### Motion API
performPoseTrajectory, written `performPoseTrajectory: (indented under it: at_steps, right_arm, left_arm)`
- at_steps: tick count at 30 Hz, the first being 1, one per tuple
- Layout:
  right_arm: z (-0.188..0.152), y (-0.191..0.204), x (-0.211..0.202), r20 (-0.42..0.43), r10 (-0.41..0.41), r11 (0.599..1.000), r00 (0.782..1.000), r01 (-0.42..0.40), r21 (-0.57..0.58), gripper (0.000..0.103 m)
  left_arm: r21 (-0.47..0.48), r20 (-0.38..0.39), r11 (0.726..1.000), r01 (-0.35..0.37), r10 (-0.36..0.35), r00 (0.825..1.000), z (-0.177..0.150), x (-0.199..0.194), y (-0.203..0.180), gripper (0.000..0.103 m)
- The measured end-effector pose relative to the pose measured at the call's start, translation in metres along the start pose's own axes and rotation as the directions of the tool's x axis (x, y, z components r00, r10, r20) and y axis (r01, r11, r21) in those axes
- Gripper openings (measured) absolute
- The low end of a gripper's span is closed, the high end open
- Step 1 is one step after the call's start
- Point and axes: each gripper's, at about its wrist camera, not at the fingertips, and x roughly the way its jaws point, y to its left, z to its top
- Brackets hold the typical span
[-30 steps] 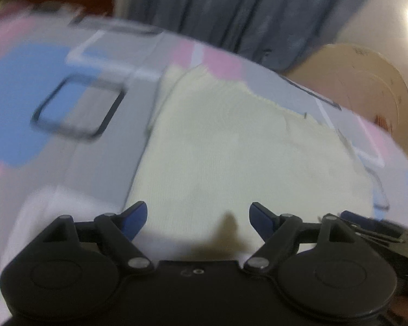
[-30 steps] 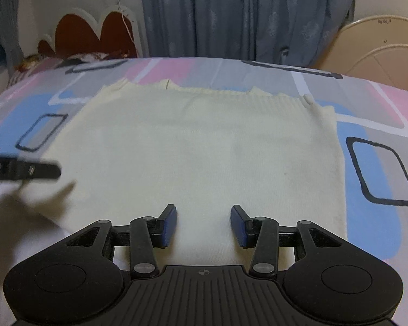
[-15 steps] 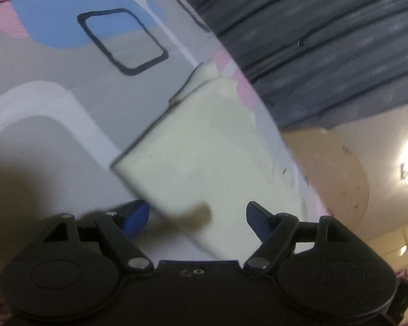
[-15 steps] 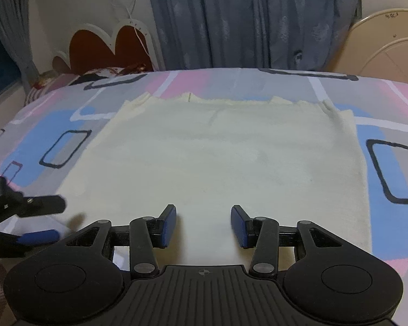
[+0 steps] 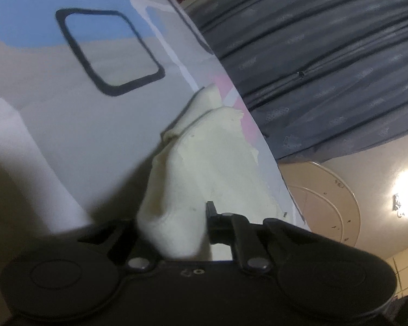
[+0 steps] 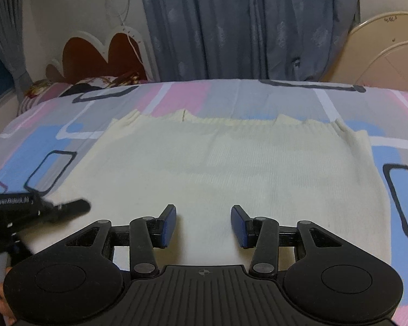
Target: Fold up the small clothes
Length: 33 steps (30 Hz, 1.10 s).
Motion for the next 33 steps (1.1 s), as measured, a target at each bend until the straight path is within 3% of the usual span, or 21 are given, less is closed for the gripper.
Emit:
performPoseTrajectory:
  at_steps: [2, 5, 11, 13, 15, 18, 24, 29, 31, 33]
  right_arm:
    - [-0.01, 0.004, 0.013, -0.023, -0.052, 0.997, 0.998, 0.05, -0.058, 0.044]
    - [-0.02, 0.016, 0.012, 0.022, -0.092, 0.984, 0.995, 0.095, -0.149, 0.045]
    - [-0.026, 0.017, 0.011, 0.042, -0.093, 0.981, 0.995, 0.098, -0.168, 0.046]
    - [-0.024, 0.012, 0.007, 0.035, -0.065, 0.988, 0.997, 0.069, -0.139, 0.047]
    - [-0.02, -0.001, -0.002, 0.039, -0.018, 0.997, 0.999, 0.021, -0.069, 0.047]
    - [-0.018, -0.031, -0.025, 0.078, -0.014, 0.998, 0.997, 0.009, 0.06, 0.047]
    - [-0.029, -0.103, -0.068, 0.093, -0.045, 0.964, 0.995, 0.019, 0.266, 0.047]
    - [-0.046, -0.152, -0.095, 0.084, -0.084, 0.918, 0.993, 0.045, 0.393, 0.047]
    - [-0.05, -0.162, -0.103, 0.085, -0.1, 0.909, 0.991, 0.056, 0.412, 0.047]
    - [-0.05, -0.168, -0.111, 0.104, -0.09, 0.902, 0.99, 0.037, 0.429, 0.047]
  left_arm:
    - [0.038, 0.011, 0.999, 0.006, -0.006, 1.0, 0.001, -0.004, -0.006, 0.007]
    - [0.147, 0.043, 0.989, 0.013, -0.019, 0.999, 0.002, -0.014, -0.024, 0.006]
    - [0.373, 0.036, 0.927, 0.051, -0.069, 0.997, -0.003, -0.018, -0.076, 0.006]
    - [0.453, 0.018, 0.888, 0.078, -0.097, 0.995, -0.008, -0.017, -0.099, 0.006]
    - [0.547, -0.012, 0.829, 0.114, -0.128, 0.992, -0.018, -0.013, -0.125, 0.006]
    - [0.644, -0.092, 0.743, 0.184, -0.163, 0.982, -0.042, -0.003, -0.159, 0.006]
    - [0.734, -0.277, 0.609, 0.301, -0.137, 0.951, -0.114, 0.033, -0.197, 0.006]
    - [0.774, -0.349, 0.557, 0.303, -0.024, 0.937, -0.162, 0.056, -0.194, 0.014]
    - [0.788, -0.348, 0.53, 0.313, -0.035, 0.937, -0.168, 0.05, -0.191, 0.025]
    - [0.793, -0.375, 0.504, 0.343, -0.04, 0.926, -0.172, 0.042, -0.194, 0.041]
